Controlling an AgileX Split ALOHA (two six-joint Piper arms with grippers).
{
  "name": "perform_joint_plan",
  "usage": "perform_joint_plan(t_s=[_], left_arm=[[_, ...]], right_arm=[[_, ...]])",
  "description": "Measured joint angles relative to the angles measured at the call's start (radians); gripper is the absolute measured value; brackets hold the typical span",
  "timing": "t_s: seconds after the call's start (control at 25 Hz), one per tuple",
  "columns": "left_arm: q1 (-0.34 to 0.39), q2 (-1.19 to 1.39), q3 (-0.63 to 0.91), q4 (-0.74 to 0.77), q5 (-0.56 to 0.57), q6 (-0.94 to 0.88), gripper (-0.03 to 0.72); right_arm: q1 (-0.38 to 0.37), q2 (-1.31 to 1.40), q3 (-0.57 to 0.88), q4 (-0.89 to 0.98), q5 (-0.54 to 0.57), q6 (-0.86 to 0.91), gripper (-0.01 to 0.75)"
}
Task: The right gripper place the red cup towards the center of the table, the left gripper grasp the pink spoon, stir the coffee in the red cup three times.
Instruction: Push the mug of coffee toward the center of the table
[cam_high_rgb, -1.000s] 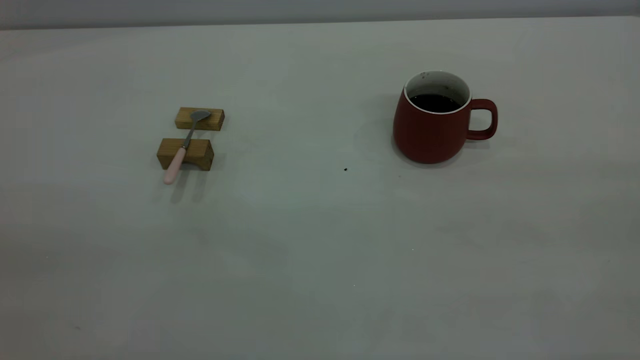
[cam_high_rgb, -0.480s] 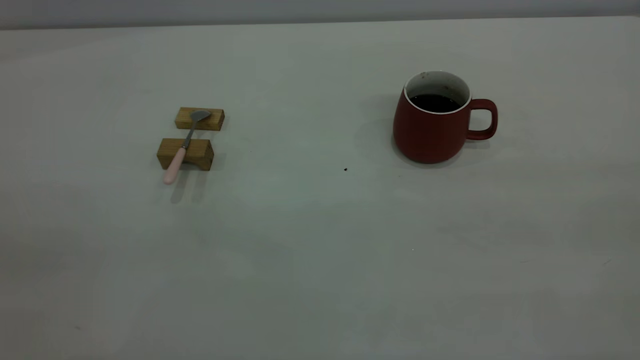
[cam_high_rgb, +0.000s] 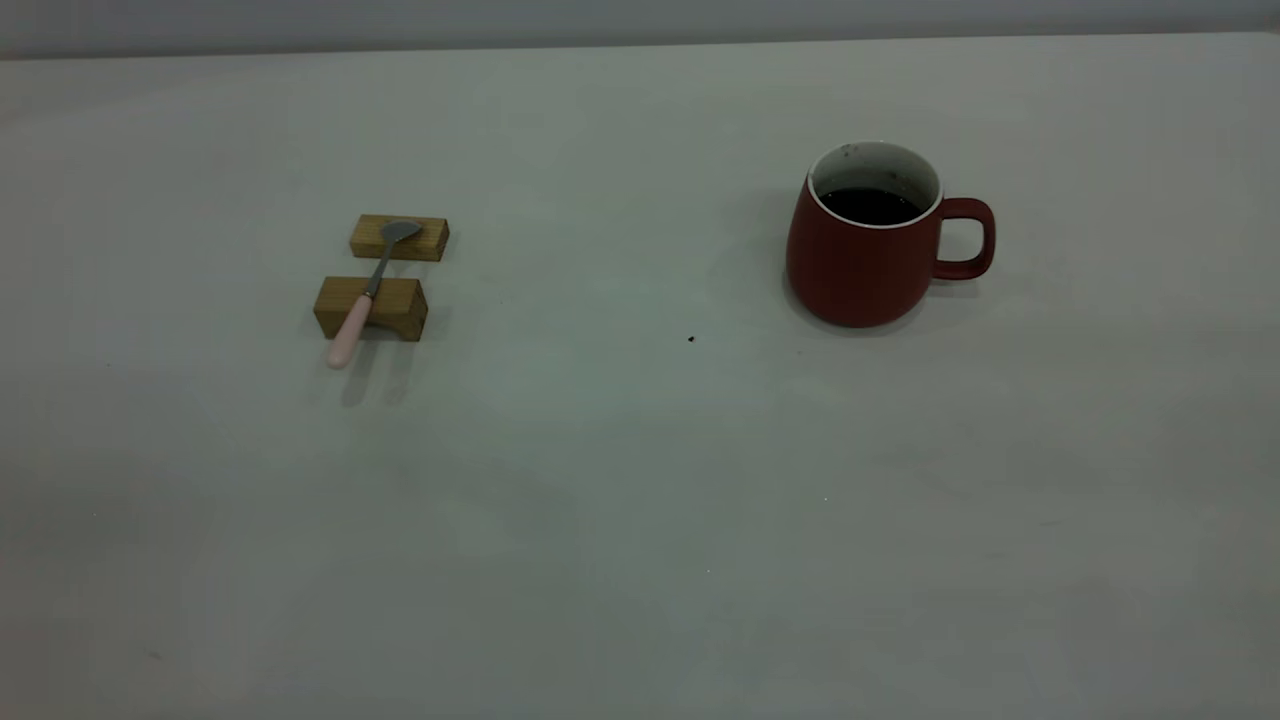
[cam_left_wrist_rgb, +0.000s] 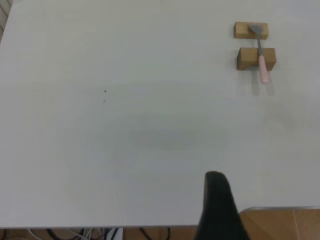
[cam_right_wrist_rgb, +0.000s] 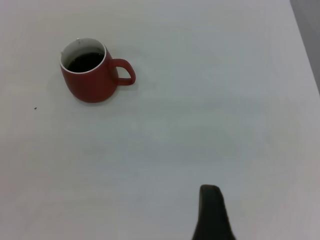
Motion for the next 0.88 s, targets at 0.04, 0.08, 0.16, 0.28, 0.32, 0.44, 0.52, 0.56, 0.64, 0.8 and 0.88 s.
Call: perform_joint_plan(t_s=[0.04,0.08,0.16,0.28,0.32,0.44,0.52,0.56,0.64,0.8,0.88], left_arm=[[0.0,0.0,0.0,0.0,0.0,0.0,0.571],[0.0,0.0,0.0,0.0,0.0,0.0,0.571],[0.0,0.0,0.0,0.0,0.0,0.0,0.571],[0.0,0.0,0.0,0.0,0.0,0.0,0.571],[0.0,0.0,0.0,0.0,0.0,0.0,0.571],[0.0,0.0,0.0,0.0,0.0,0.0,0.571],[0.0,0.0,0.0,0.0,0.0,0.0,0.571],[0.0,0.0,0.0,0.0,0.0,0.0,0.571],[0.0,0.0,0.0,0.0,0.0,0.0,0.571],[0.0,0.0,0.0,0.0,0.0,0.0,0.571],[0.0,0.0,0.0,0.0,0.0,0.0,0.571]], right_arm=[[0.0,0.0,0.0,0.0,0.0,0.0,0.582],[0.0,0.0,0.0,0.0,0.0,0.0,0.582],[0.0,0.0,0.0,0.0,0.0,0.0,0.582],[0.0,0.0,0.0,0.0,0.0,0.0,0.582],[0.0,0.0,0.0,0.007,0.0,0.001,0.582],[0.0,0.0,0.0,0.051,0.0,-0.001,0.582],[0.0,0.021,-0.001,0.07,-0.001,-0.005,0.582],[0.0,0.044,-0.003,0.081,-0.004,-0.006,0.582],[0.0,0.112,-0.02,0.106,-0.024,-0.013,0.59],[0.0,0.346,-0.082,0.124,-0.147,-0.086,0.607],[0.0,0.479,-0.106,0.125,-0.231,-0.133,0.607]])
